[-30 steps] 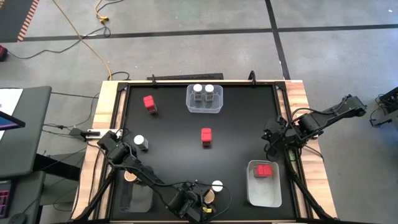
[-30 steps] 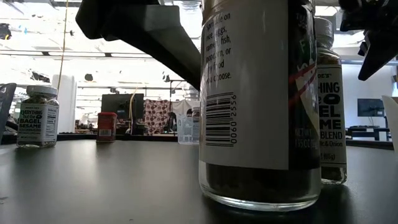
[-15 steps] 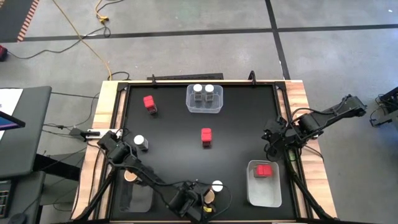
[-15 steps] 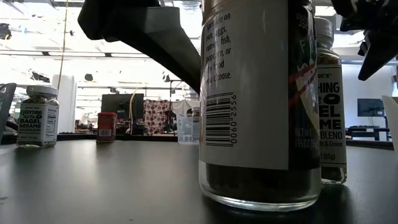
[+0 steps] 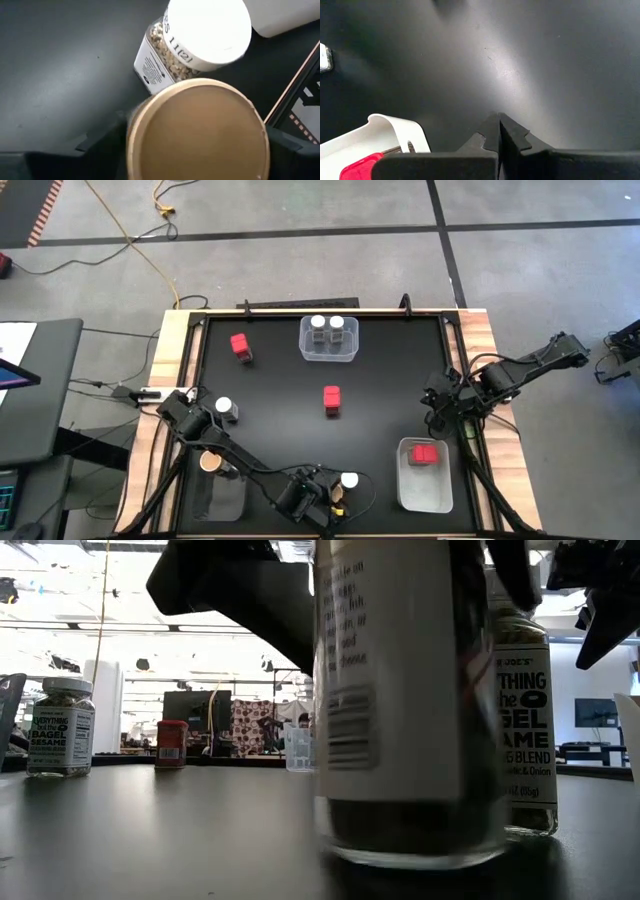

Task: Sort spices by type
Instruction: Put the brown spice bottle into the black bin

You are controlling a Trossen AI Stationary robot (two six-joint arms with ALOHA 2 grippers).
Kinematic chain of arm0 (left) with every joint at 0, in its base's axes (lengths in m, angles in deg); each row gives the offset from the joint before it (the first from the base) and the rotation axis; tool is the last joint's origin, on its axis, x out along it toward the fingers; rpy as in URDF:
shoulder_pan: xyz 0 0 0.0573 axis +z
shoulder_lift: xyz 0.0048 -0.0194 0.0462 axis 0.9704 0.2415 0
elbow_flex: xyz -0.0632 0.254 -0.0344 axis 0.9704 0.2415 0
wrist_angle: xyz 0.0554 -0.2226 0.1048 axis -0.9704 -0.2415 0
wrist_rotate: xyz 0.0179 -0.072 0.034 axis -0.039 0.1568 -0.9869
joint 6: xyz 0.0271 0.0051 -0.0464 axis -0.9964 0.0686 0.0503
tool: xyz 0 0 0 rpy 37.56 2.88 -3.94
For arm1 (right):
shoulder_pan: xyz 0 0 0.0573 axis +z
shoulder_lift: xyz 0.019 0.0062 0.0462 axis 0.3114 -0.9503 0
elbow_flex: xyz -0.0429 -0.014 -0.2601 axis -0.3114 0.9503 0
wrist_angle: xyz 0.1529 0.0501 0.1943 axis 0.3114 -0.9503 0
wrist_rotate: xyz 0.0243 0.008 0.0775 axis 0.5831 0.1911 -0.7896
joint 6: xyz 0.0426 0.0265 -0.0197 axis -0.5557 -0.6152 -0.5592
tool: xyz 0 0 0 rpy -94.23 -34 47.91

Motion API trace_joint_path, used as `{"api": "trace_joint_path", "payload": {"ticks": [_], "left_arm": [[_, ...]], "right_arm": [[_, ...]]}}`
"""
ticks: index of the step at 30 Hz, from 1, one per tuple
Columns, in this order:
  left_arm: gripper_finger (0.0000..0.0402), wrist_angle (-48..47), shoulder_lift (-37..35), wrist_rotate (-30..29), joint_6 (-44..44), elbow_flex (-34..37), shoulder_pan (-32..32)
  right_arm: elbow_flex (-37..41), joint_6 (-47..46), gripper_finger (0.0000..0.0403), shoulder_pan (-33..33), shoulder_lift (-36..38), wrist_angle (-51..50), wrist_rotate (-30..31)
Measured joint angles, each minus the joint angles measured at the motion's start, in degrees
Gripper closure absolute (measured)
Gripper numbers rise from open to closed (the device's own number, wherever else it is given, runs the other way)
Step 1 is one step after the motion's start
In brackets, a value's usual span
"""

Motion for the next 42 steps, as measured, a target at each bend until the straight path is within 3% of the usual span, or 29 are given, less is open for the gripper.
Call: {"api": "trace_joint_path", "payload": {"ticks": [6, 12, 21, 27, 38, 42], "left_arm": [[0.0127, -0.01, -0.05, 4.28, -4.48, -0.03, -0.25], [0.0121, -4.08, -0.79, 9.47, -9.28, -0.11, -0.12], [0.0125, -24.52, -8.32, 8.12, -22.24, 0.00, 0.21], [0.0125, -31.11, -10.95, 9.01, -34.25, 0.02, -0.06], [0.0125, -31.68, -14.31, 6.51, -37.27, 0.31, -5.47], [0.0126, -30.09, -18.38, 3.73, -37.86, 6.85, -6.60]], "right_arm": [[0.00, 0.00, 0.0381, -0.01, 0.02, 0.12, 0.00], [0.00, -0.51, 0.0381, 0.01, 0.02, 0.15, 0.00], [0.00, -3.38, 0.0381, -0.01, 0.00, 0.44, -0.02], [0.00, -3.63, 0.0381, 0.01, -1.12, 1.40, -0.02], [0.00, -5.11, 0.0381, 0.01, -7.24, 7.63, -0.02], [0.00, -5.93, 0.0381, -0.01, -9.22, 10.32, -0.02]]}}
